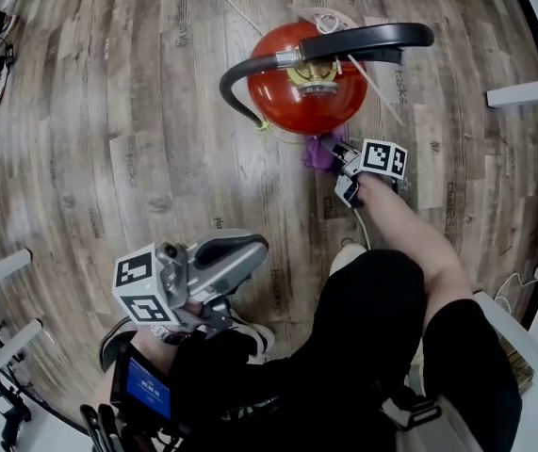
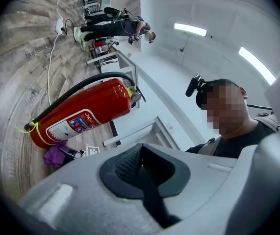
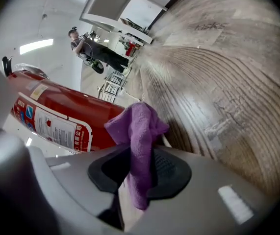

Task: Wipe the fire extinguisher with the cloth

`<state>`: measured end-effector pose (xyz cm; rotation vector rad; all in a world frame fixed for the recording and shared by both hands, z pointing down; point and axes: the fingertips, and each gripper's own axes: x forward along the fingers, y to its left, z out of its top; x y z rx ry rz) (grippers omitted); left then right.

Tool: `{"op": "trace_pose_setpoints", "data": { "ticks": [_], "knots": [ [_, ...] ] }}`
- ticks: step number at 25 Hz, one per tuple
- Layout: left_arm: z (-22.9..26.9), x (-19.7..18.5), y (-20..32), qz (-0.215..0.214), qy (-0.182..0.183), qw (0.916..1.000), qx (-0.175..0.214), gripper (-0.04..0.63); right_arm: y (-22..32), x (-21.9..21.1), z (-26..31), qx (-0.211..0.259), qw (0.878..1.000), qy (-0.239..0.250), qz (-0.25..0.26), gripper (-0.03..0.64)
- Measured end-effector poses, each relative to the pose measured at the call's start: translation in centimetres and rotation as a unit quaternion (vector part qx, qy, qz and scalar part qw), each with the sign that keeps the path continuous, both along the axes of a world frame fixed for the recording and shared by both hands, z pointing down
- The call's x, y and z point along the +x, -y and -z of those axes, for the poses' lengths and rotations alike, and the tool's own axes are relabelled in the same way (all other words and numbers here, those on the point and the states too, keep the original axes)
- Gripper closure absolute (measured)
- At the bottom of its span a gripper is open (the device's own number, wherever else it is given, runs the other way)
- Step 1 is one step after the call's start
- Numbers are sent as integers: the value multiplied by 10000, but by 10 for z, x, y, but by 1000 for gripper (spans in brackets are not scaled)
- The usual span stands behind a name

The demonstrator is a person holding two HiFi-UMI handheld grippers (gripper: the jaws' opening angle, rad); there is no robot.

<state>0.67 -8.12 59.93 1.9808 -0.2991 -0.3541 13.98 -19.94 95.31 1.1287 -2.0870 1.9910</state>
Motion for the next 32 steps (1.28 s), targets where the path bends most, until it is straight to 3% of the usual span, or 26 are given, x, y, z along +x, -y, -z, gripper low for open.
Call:
{"op": "trace_pose_setpoints", "data": {
  "ticks": [9,12,14,19,24,27,32],
  "knots": [
    [-2,19,-3,-278,-12,9996,86,597,-1,-2,5,91,9997,226,-14,525],
    [2,22,-2,-334,-72,9993,130,597,3,0,35,386,9984,412,-1,525],
    [6,24,-2,-398,-134,9990,151,597,10,1,75,823,9947,618,78,525],
    [7,29,-5,-586,-230,9980,74,597,20,2,205,2140,9703,1061,391,525],
    [13,38,-3,-690,-359,9969,151,597,48,9,311,3472,9261,268,1450,525],
    [17,38,-5,-711,-389,9965,189,597,62,12,348,3756,9046,82,2016,525],
    [20,31,-6,-657,-351,9970,210,597,75,7,367,3792,8875,-26,2619,525]
  ]
}}
